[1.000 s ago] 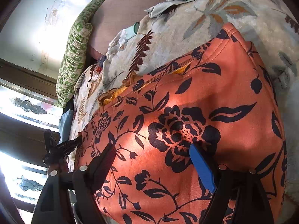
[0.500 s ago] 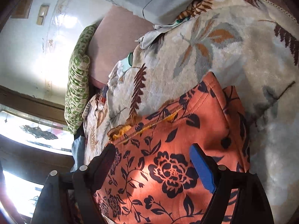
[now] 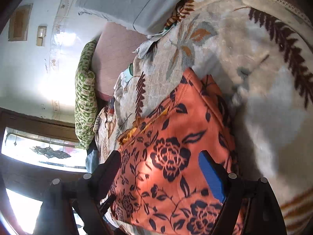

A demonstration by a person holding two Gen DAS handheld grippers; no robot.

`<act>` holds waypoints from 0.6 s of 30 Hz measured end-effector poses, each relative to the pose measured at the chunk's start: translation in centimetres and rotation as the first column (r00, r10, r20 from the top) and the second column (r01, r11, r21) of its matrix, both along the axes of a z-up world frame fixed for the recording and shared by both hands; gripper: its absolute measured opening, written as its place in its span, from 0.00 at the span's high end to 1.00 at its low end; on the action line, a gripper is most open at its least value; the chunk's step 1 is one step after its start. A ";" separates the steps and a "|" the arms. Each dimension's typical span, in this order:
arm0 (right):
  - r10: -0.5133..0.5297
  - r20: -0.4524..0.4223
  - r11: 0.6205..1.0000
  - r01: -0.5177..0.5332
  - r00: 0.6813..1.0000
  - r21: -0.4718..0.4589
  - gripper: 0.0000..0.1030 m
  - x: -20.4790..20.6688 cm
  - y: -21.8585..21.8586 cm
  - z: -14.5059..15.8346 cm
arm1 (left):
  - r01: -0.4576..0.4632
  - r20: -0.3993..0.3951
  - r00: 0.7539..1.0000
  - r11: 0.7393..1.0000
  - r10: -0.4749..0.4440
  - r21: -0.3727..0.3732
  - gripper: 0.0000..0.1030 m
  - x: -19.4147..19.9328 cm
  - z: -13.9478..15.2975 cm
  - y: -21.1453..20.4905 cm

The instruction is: Fold small clothes

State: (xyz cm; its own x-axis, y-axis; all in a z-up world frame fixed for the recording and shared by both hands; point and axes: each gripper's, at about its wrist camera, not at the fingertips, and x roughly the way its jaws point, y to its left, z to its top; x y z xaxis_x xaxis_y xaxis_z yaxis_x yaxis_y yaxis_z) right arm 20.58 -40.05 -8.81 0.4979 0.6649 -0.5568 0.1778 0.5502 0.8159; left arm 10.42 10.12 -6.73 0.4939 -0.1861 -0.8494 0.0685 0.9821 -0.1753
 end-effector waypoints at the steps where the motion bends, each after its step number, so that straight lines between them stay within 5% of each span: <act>1: 0.016 0.004 1.000 -0.016 1.000 0.009 0.19 -1.5 0.4 0.4 | -0.001 0.013 1.000 1.000 0.001 -0.001 0.66 -0.7 0.4 -0.1; 6: 0.099 0.032 0.995 -0.098 0.995 -0.014 0.19 -6.8 3.2 0.8 | -0.010 0.051 0.999 1.000 0.011 -0.012 0.59 -3.3 1.7 -0.3; 11: 0.025 -0.104 0.999 -0.029 0.994 -0.034 0.19 -7.5 2.8 -4.3 | -0.058 0.024 0.998 0.998 0.059 -0.038 0.59 -5.0 1.7 0.6; 18: 0.045 -0.051 0.996 -0.049 0.998 -0.069 0.18 -8.3 3.2 -2.1 | -0.065 0.032 0.997 0.997 0.067 -0.039 0.59 -6.1 2.3 0.8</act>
State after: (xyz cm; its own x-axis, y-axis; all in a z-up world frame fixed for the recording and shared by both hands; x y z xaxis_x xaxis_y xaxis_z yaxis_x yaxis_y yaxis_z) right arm 12.26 -36.85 -10.90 0.4378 0.6451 -0.6262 0.1897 0.6145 0.7657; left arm 4.28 10.93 -4.43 0.5342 -0.1841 -0.8251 0.0103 0.9774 -0.2114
